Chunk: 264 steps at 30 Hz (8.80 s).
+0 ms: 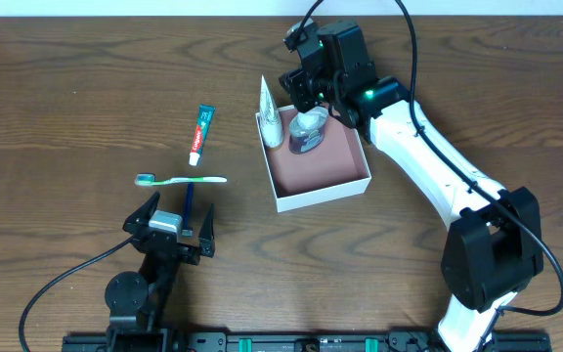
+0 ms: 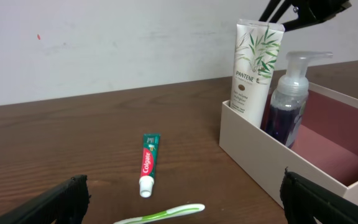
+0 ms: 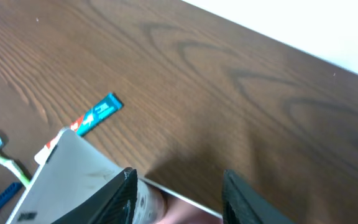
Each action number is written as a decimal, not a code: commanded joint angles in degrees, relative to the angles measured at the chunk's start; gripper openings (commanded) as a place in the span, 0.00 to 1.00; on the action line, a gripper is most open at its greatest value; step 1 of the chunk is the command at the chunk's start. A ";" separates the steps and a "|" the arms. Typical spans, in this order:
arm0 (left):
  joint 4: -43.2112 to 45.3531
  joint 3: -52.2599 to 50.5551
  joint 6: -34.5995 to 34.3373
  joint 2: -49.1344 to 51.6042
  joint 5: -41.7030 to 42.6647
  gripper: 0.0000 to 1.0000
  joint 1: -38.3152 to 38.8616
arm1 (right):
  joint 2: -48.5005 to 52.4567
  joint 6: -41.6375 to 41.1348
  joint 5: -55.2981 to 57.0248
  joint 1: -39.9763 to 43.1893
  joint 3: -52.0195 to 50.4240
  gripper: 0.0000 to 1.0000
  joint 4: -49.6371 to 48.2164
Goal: Pack container
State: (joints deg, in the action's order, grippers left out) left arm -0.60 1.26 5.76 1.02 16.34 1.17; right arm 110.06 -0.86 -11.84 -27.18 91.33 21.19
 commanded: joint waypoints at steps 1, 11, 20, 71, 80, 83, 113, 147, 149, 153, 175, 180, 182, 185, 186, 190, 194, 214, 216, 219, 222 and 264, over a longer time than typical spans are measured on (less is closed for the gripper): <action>-1.92 -1.03 -0.72 0.02 1.01 0.98 -0.28 | -3.10 -0.15 -0.37 -0.52 0.92 0.41 1.31; -1.92 -1.03 -0.72 0.02 1.01 0.98 -0.28 | -13.03 -1.22 1.55 -0.20 0.92 0.13 17.79; -1.92 -1.03 -0.72 0.02 1.03 0.98 -0.28 | -13.29 -2.10 1.53 -0.79 -2.01 0.01 25.55; -1.92 -1.03 -0.72 0.02 1.03 0.98 -0.28 | -9.86 -4.24 4.96 -1.77 -32.09 0.01 -13.51; -1.92 -1.03 -0.72 0.02 1.03 0.98 -0.28 | -8.68 -4.26 4.98 -1.77 -32.09 0.01 -16.22; -1.92 -1.03 -0.72 0.02 1.01 0.98 -0.28 | -8.68 -4.26 4.98 -1.77 -32.09 0.01 -17.11; -1.92 -1.03 -0.72 0.02 1.01 0.98 -0.28 | -6.32 -5.60 6.01 -1.77 -32.09 0.01 -24.79; -1.92 -1.03 -0.72 0.02 1.03 0.98 -0.28 | -19.67 -6.43 12.35 -3.21 -32.09 0.01 4.74; -1.92 -1.03 -0.72 0.02 1.01 0.98 -0.28 | -19.67 -6.86 14.10 -3.19 -32.09 0.01 6.29; -1.92 -1.03 -0.72 0.02 1.01 0.98 -0.28 | -19.67 -6.82 16.63 -3.15 -32.09 0.01 7.72; -1.92 -1.03 -0.72 0.02 1.03 0.98 -0.28 | -19.67 -11.08 16.87 -3.28 -32.09 0.01 15.50; -1.92 -1.03 -0.72 0.02 1.01 0.98 -0.28 | -19.69 -13.00 15.87 -4.46 -32.09 0.01 16.94; -1.92 -1.03 -0.72 0.02 1.03 0.98 -0.28 | -19.69 -13.88 15.87 -5.25 -32.09 0.01 17.53; -1.92 -1.03 -0.72 0.02 1.01 0.98 -0.28 | -19.69 -14.60 15.89 -6.54 -32.09 0.01 18.29; -1.92 -1.03 -0.72 0.02 1.01 0.98 -0.28 | -19.69 -14.60 15.89 -6.95 -32.09 0.01 18.36; -1.92 -1.03 -0.72 0.02 1.03 0.98 -0.28 | -19.69 -14.99 15.93 -7.61 -32.09 0.01 18.27; -1.92 -1.03 -0.72 0.02 1.03 0.98 -0.28 | -19.69 -14.95 16.35 -7.61 -32.09 0.01 18.03; -1.92 -1.03 -0.72 0.02 1.03 0.98 -0.28 | -31.95 -13.68 18.12 -2.40 -18.49 0.50 28.41; -1.92 -1.03 -0.72 0.02 1.01 0.98 -0.28 | -34.07 -13.68 18.49 1.16 -18.40 0.52 31.71; -1.92 -1.03 -0.72 0.02 1.01 0.98 -0.28 | -35.93 -13.66 18.47 7.15 -18.43 0.60 36.76; -1.92 -1.03 -0.72 0.02 1.03 0.98 -0.28 | -36.22 -13.07 18.38 13.25 -18.58 0.68 41.66; -1.92 -1.03 -0.72 0.02 1.01 0.98 -0.28 | -8.61 -0.76 8.68 36.65 -29.64 0.99 25.79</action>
State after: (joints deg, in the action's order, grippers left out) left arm -0.60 1.26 5.76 1.02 16.36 1.17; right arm 99.44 -3.11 -2.00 9.10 62.06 47.18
